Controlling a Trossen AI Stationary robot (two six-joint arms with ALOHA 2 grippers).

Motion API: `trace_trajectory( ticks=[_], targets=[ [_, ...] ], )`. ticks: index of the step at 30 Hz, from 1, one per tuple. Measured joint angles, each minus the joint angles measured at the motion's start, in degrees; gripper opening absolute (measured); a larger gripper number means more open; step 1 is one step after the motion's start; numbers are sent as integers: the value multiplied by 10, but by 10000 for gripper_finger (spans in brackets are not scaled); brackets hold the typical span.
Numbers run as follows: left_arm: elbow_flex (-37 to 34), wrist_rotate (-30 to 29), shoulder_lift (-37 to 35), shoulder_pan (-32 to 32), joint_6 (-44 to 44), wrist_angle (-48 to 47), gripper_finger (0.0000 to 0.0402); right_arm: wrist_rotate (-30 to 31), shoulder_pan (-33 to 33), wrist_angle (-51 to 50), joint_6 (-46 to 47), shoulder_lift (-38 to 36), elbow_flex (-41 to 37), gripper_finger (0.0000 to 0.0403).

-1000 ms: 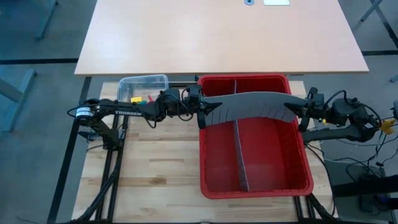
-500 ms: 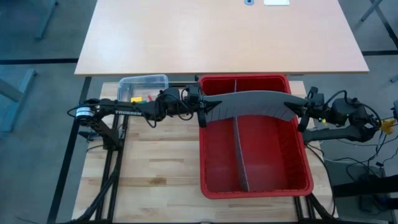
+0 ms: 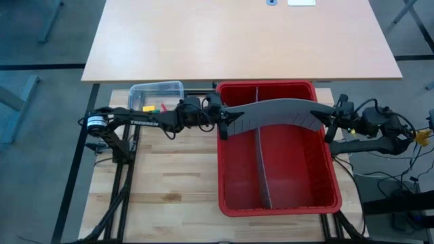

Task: Sort blocks
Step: Insert the bin divider into the red bin

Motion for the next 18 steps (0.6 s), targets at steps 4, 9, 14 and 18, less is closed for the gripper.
trace_trajectory(
  ticks=[4, 9, 14, 18],
  targets=[
    [0, 2, 2, 0, -1, -2, 0, -4, 0, -14, 20, 0, 0, 0],
    [0, 6, 0, 0, -1, -2, 0, -7, 0, -15, 20, 0, 0, 0],
    [0, 6, -1, 0, -1, -1, 0, -9, 1, -14, 20, 0, 1, 0],
    [0, 6, -2, 0, -1, -1, 0, -11, 1, -14, 20, 0, 2, 0]
  ],
)
